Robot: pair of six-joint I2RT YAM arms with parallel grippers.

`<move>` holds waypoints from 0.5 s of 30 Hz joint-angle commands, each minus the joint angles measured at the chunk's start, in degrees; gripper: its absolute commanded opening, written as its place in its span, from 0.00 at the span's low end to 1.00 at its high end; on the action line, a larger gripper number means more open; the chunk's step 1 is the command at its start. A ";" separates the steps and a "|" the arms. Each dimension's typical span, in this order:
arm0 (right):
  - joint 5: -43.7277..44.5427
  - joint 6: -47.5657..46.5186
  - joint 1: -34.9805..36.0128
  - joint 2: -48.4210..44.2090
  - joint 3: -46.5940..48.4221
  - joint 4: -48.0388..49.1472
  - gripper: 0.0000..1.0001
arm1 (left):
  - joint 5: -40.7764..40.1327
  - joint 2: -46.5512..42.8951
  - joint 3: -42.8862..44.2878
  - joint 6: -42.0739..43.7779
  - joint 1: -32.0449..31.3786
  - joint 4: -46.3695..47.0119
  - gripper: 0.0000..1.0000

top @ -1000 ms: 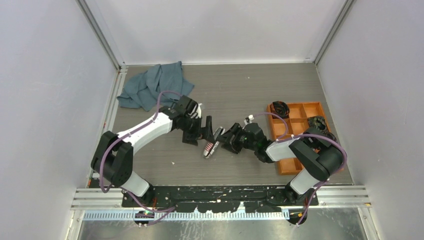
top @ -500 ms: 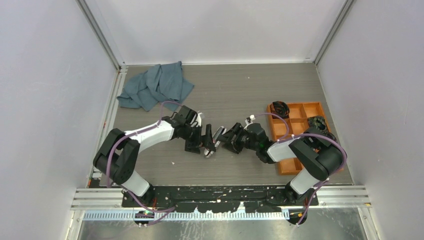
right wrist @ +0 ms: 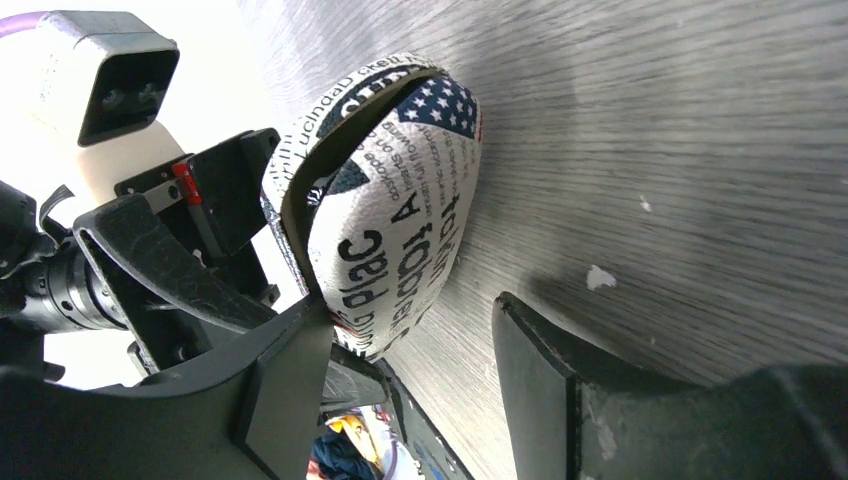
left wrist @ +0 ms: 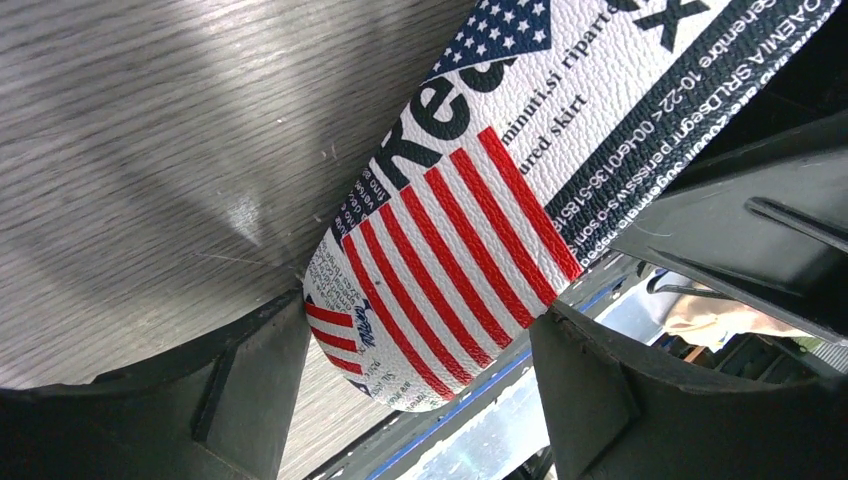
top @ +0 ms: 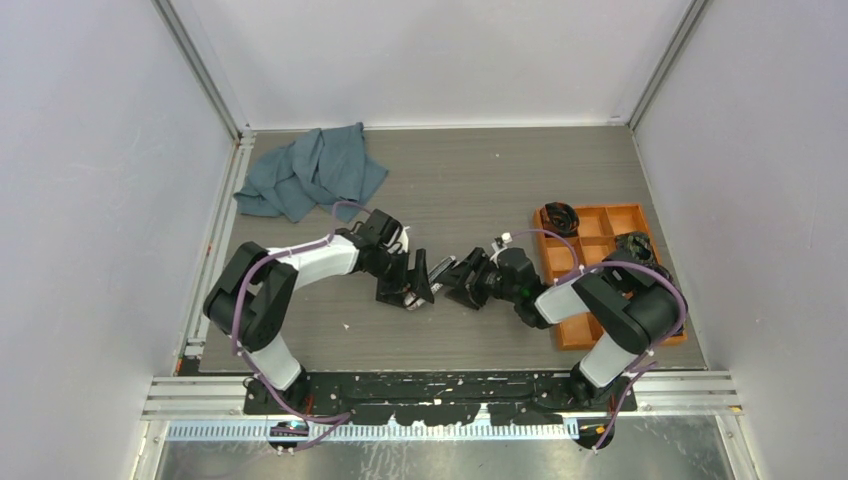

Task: Organize the sunglasses
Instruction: Place the sunglasses case at the center of the board.

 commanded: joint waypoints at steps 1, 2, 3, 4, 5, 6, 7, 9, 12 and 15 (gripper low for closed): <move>-4.94 -2.25 -0.65 -4.30 -0.91 -0.55 0.65 | -4.09 1.97 0.77 -0.29 -0.10 1.18 0.79; -5.68 -3.16 -0.65 -5.19 -0.86 -2.20 0.65 | -4.35 2.13 0.81 -0.52 -0.16 1.18 0.79; -7.02 -4.19 -0.76 -6.23 -0.64 -3.93 0.65 | -4.54 2.35 0.93 -0.61 -0.24 1.21 0.79; -7.92 -5.34 -0.73 -7.22 -0.14 -6.10 0.65 | -4.79 2.69 1.03 -0.77 -0.24 1.21 0.79; -8.96 -6.52 -0.73 -8.32 0.19 -8.34 0.65 | -4.88 2.94 1.26 -0.94 -0.25 1.20 0.78; -10.04 -7.70 -0.78 -9.49 1.09 -10.79 0.65 | -4.81 3.26 1.52 -0.97 -0.27 1.20 0.78; -10.95 -9.17 -0.77 -10.56 1.90 -13.66 0.65 | -4.99 3.82 1.78 -1.02 -0.48 1.21 0.78; -12.67 -11.96 -0.70 -12.87 3.51 -18.76 0.65 | -4.92 4.62 2.36 -1.29 -0.73 1.24 0.78; -12.69 -15.99 -0.79 -17.29 5.34 -26.63 0.65 | -4.16 4.64 3.19 -1.57 -1.34 1.03 0.77; -7.33 -18.60 -1.96 -25.52 5.96 -36.74 0.65 | -4.73 1.91 4.33 -1.03 -2.73 -1.56 0.77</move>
